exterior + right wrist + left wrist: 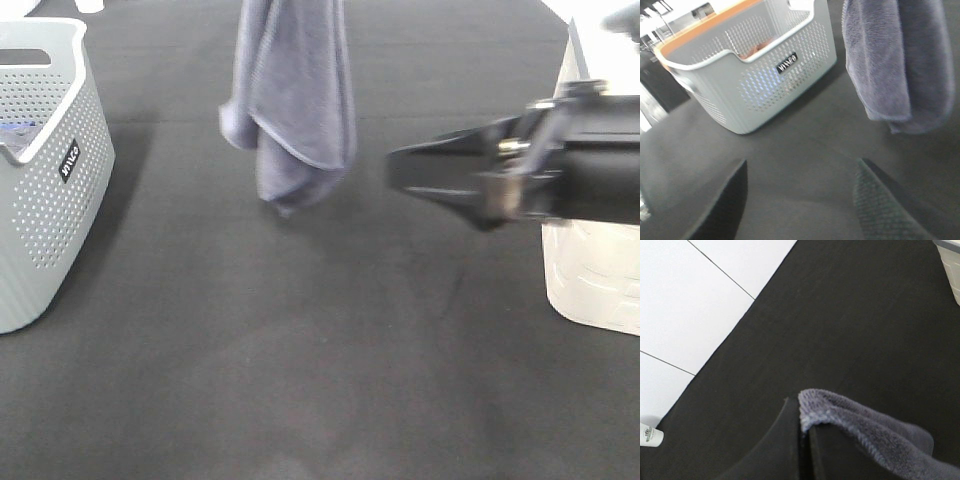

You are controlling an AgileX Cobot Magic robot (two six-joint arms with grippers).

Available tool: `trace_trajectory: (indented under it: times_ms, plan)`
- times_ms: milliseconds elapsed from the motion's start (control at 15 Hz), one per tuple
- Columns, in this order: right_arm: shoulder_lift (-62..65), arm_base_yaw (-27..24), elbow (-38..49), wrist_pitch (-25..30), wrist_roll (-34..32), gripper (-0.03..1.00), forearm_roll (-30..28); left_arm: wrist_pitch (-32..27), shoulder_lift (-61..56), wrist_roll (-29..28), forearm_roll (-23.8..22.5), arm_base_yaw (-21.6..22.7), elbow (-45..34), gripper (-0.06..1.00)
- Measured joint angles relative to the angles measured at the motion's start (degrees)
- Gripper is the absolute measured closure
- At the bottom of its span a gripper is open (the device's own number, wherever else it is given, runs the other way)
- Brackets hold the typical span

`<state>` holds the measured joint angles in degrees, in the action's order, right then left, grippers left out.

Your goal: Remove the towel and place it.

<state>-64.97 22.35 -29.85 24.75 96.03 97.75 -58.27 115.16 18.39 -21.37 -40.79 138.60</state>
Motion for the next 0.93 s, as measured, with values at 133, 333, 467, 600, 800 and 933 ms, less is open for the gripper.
trace_trajectory:
  times_ms: [133,333,467,600,800,933]
  plan:
    - [-2.52,3.09,-2.01,-3.84,0.74,0.35,0.80,-0.69,-0.06,-0.23,0.17,0.00,0.00,0.94]
    - [-12.15,10.71,-9.57,-15.24,1.20,0.31,1.26,-1.55,-0.06,-0.46,0.23,0.00,0.00,0.94]
    - [-22.86,12.72,-17.59,-19.82,-1.95,0.30,1.66,-2.46,0.06,-3.04,0.40,0.00,0.00,0.94]
    - [-28.65,12.72,-22.92,-20.45,-4.53,0.30,1.72,-4.87,0.52,-4.30,0.40,0.00,0.00,0.94]
    - [-35.12,12.72,-29.28,-20.51,-7.22,0.30,1.95,-6.59,1.66,-5.16,0.80,0.00,0.00,0.94]
    - [-36.84,12.72,-31.63,-20.40,-9.22,0.30,1.95,-6.59,2.06,-5.44,1.03,0.00,0.00,0.94]
